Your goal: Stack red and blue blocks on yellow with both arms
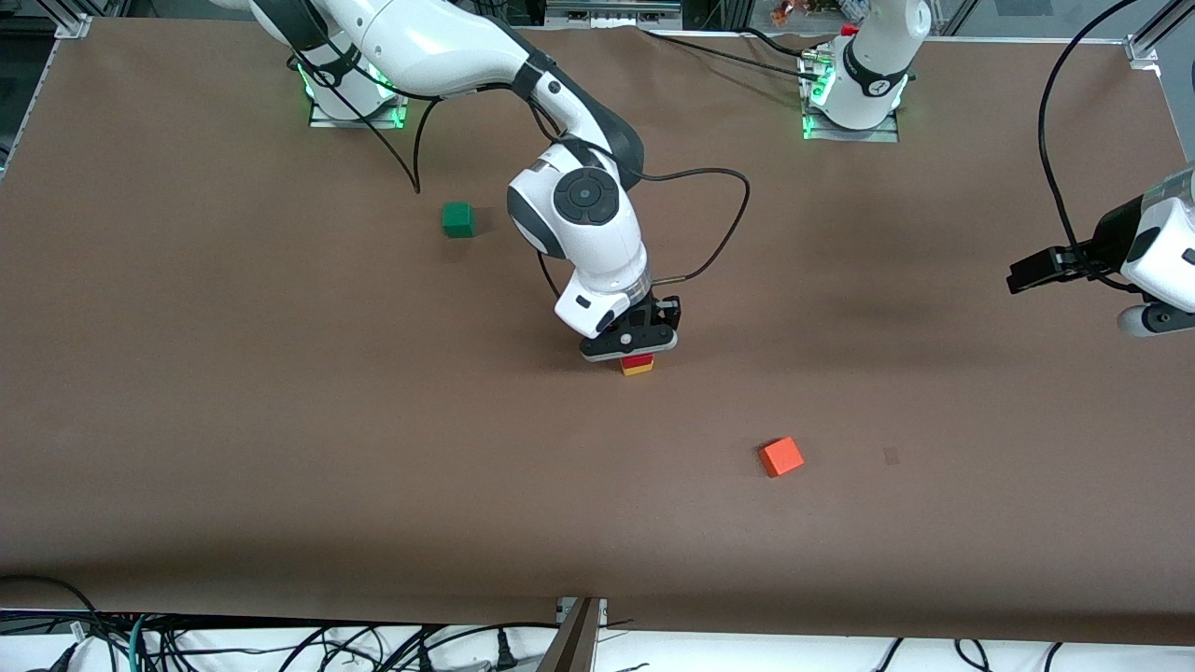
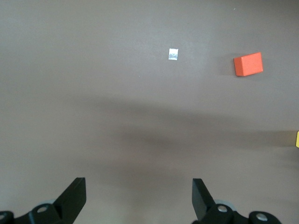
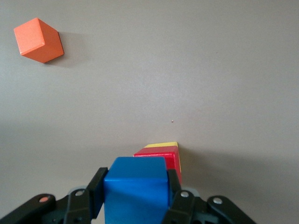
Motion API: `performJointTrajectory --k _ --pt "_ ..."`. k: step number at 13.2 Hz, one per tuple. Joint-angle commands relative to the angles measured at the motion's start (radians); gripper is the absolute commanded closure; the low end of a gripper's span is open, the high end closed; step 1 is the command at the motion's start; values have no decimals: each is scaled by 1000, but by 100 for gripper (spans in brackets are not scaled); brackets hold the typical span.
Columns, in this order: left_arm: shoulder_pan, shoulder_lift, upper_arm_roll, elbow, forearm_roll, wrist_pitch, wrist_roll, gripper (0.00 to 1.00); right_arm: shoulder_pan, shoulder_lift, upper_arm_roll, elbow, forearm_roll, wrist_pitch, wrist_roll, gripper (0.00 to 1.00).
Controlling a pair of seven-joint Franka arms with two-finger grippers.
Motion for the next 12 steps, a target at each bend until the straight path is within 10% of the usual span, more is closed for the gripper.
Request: performJointTrajectory --k 1,12 --pt "-5 -9 1 -11 -17 13 9 0 -3 16 0 35 -14 -8 -16 68" --pt "2 -7 1 5 -20 13 15 0 -4 36 -8 35 -14 25 -25 64"
